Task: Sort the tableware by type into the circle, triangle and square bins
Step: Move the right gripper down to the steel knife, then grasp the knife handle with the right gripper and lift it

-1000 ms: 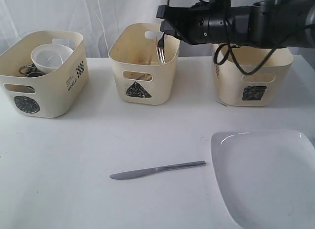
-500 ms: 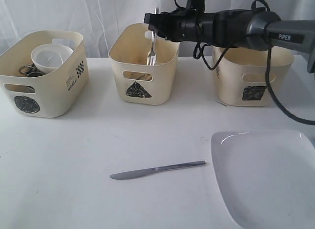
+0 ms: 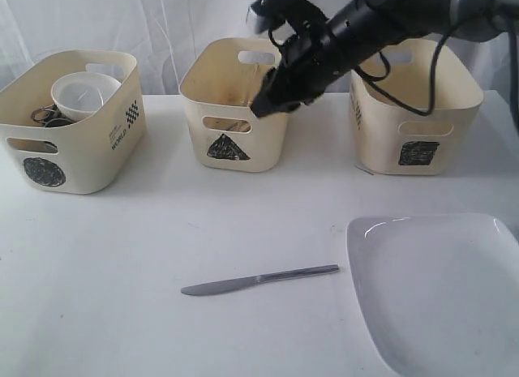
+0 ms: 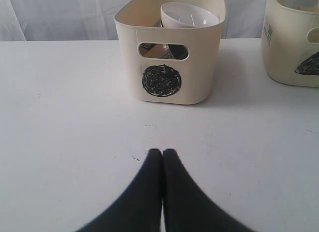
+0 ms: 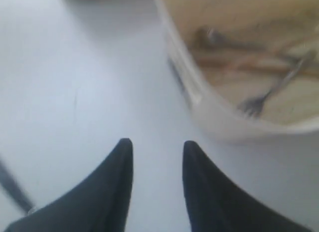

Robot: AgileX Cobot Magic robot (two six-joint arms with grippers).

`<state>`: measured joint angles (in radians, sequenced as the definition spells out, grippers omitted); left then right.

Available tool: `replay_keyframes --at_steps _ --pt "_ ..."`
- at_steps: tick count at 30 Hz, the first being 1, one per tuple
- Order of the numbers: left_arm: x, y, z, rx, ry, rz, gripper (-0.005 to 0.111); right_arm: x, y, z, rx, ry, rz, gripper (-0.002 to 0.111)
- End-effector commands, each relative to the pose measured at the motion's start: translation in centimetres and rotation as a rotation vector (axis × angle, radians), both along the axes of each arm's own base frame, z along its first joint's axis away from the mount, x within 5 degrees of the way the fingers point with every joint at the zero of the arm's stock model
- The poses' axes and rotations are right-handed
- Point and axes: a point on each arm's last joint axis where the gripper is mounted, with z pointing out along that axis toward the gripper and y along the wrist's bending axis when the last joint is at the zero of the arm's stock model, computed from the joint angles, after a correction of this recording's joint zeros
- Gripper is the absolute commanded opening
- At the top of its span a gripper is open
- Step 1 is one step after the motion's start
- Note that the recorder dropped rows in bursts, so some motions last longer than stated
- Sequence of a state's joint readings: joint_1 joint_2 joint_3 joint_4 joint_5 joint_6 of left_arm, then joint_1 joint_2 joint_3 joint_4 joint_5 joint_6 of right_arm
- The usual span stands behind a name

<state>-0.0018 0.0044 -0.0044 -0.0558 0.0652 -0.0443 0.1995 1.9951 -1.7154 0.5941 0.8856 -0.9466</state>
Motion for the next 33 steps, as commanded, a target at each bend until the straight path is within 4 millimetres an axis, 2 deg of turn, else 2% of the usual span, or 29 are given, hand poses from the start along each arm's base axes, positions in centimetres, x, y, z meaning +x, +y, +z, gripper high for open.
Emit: replay_keyframes --at_steps 1,3,4,8,14,20,33 --pt "0.0 0.0 -0.1 -0.004 -0.005 0.002 0.000 -4.8 -0.2 -0.5 -0.353 0.116 0.184 0.032" --pt "0.0 0.0 -0.1 -0.004 -0.005 0.002 0.000 -6.1 0.6 -0.7 -0.439 0.107 0.243 0.034" --pt "0.0 0.0 -0.1 -0.004 -0.005 0.002 0.000 -7.1 1.6 -1.3 -0.487 0.101 0.297 0.037" --pt "0.0 0.0 -0.1 -0.004 -0.005 0.002 0.000 -8.8 4.1 -2.9 -0.610 0.056 0.410 0.047" --pt "0.0 0.0 -0.1 -0.004 -0.005 0.002 0.000 -10.8 7.2 -5.0 -0.672 0.034 0.532 0.047" --pt "0.0 0.0 -0.1 -0.004 -0.005 0.002 0.000 -11.5 7.9 -8.3 -0.737 0.076 0.641 0.047" --pt "0.0 0.0 -0.1 -0.004 -0.005 0.002 0.000 -10.4 8.5 -12.5 -0.768 0.085 0.666 0.047"
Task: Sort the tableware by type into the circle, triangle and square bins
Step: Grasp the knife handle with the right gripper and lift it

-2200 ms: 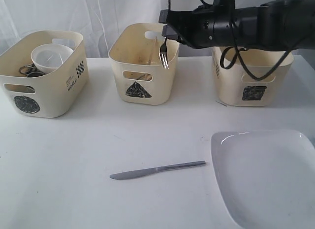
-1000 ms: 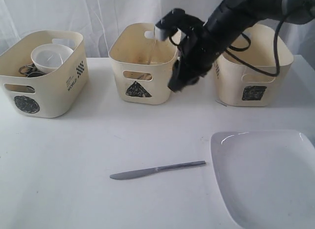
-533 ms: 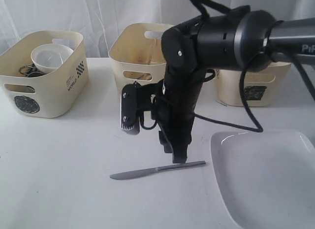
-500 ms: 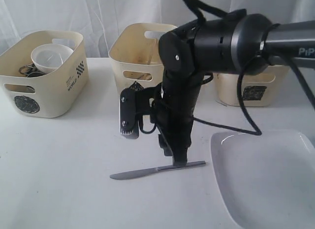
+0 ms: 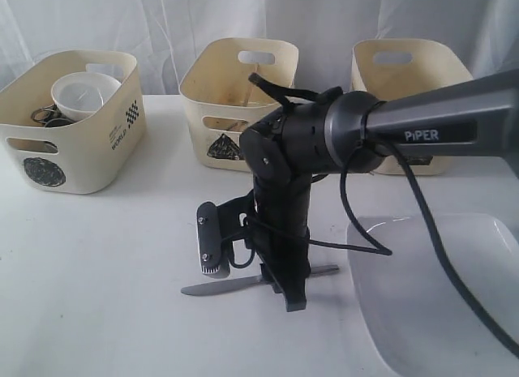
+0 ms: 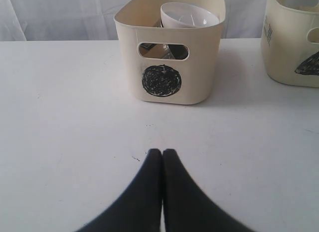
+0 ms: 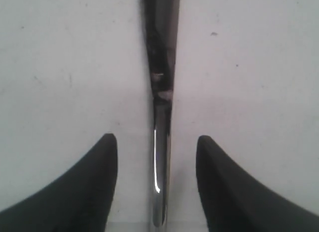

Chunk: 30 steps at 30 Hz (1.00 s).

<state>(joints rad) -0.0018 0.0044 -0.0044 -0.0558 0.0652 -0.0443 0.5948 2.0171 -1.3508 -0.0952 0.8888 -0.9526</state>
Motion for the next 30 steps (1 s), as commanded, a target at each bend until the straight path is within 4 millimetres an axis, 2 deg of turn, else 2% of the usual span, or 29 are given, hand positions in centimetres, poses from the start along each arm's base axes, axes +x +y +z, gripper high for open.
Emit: replay_keyframes --at_steps 1,12,15,20,26,30 --pt "0.0 0.0 -0.1 -0.004 -0.005 0.002 0.000 0.2 0.0 -1.0 -0.026 -0.008 0.033 0.047" --pt "0.0 0.0 -0.1 -0.004 -0.005 0.002 0.000 0.4 -0.2 -3.0 -0.082 0.022 0.056 0.046" --pt "0.0 0.0 -0.1 -0.004 -0.005 0.002 0.000 -0.1 -0.4 -3.2 -0.106 0.078 0.039 0.036" --pt "0.0 0.0 -0.1 -0.004 -0.005 0.002 0.000 -1.2 -0.2 -3.1 -0.076 0.189 -0.034 0.002" --pt "0.0 0.0 -0.1 -0.004 -0.005 0.002 0.000 -2.4 1.5 -2.8 0.102 0.340 -0.199 0.000" --pt "0.0 0.0 -0.1 -0.004 -0.005 0.002 0.000 -2.7 2.5 -1.9 0.219 0.377 -0.321 0.000"
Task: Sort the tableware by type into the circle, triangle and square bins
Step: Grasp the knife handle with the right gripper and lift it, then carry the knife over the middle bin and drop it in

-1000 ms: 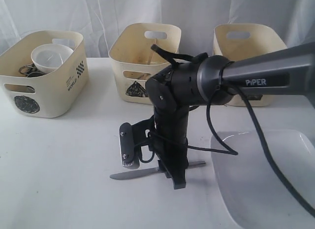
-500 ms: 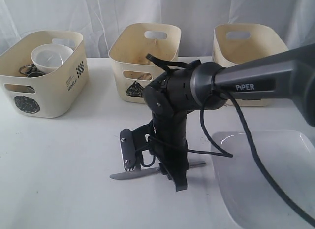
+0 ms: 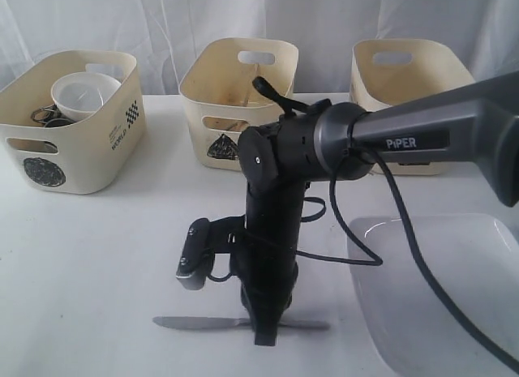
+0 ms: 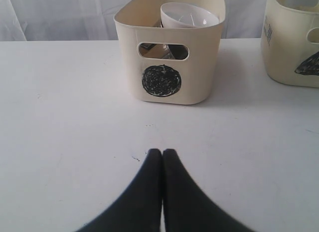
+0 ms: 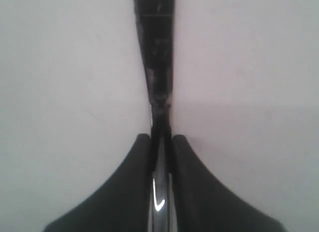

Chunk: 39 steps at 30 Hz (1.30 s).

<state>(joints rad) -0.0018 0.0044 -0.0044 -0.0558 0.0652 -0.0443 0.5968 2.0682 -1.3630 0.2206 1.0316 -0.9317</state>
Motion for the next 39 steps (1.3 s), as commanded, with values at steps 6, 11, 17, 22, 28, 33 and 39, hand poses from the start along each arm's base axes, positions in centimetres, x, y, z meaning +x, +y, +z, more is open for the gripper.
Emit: replay_keyframes --at_steps 6,11,17,22,28,33,39 --pt "0.0 0.0 -0.1 -0.004 -0.005 0.002 0.000 -0.1 0.9 1.7 0.146 0.034 -0.303 0.000" --pt "0.0 0.0 -0.1 -0.004 -0.005 0.002 0.000 0.4 -0.1 2.8 0.211 0.007 -0.430 0.000" --pt "0.0 0.0 -0.1 -0.004 -0.005 0.002 0.000 1.0 -2.4 3.0 0.246 -0.062 -0.578 0.000" --pt "0.0 0.0 -0.1 -0.004 -0.005 0.002 0.000 1.4 -4.5 4.9 0.382 -0.112 -0.767 0.000" --pt "0.0 0.0 -0.1 -0.004 -0.005 0.002 0.000 1.6 -6.7 8.7 0.652 -0.139 -0.927 0.000" --pt "0.0 0.0 -0.1 -0.004 -0.005 0.002 0.000 2.6 -8.3 11.1 0.849 -0.152 -1.068 0.000" --pt "0.0 0.0 -0.1 -0.003 -0.005 0.002 0.000 5.0 -10.1 13.2 1.050 -0.224 -1.229 0.000"
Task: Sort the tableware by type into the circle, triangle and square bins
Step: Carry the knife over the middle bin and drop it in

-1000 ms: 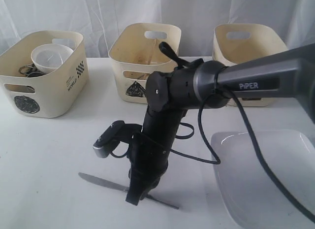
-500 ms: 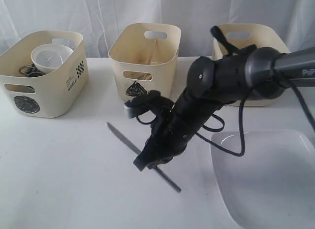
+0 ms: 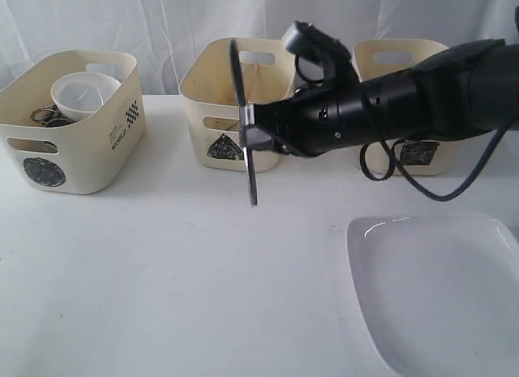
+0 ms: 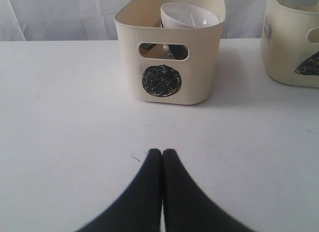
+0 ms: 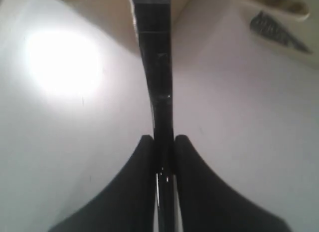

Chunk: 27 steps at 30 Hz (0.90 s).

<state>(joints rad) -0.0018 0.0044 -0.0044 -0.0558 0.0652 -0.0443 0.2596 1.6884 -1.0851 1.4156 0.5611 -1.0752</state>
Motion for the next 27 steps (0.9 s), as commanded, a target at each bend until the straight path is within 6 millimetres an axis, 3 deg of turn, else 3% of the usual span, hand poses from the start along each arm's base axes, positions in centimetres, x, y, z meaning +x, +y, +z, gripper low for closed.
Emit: replay_keyframes --at_steps 1,10,17,21,23,27 --pt "0.0 0.0 -0.1 -0.003 -0.005 0.002 0.000 1.9 -1.6 2.3 0.112 -0.093 -0.143 0.000" --pt "0.0 0.0 -0.1 -0.003 -0.005 0.002 0.000 8.0 -2.2 3.7 0.170 -0.169 -0.234 0.000" --pt "0.0 0.0 -0.1 -0.003 -0.005 0.002 0.000 13.8 -1.8 1.7 0.173 -0.181 -0.326 0.000" --pt "0.0 0.0 -0.1 -0.003 -0.005 0.002 0.000 16.2 -1.4 -0.1 0.173 -0.182 -0.325 0.001" --pt "0.0 0.0 -0.1 -0.003 -0.005 0.002 0.000 16.9 -1.2 -0.8 0.172 -0.183 -0.325 0.009" --pt "0.0 0.0 -0.1 -0.003 -0.005 0.002 0.000 17.1 -1.2 -1.2 0.111 -0.209 -0.291 0.037"
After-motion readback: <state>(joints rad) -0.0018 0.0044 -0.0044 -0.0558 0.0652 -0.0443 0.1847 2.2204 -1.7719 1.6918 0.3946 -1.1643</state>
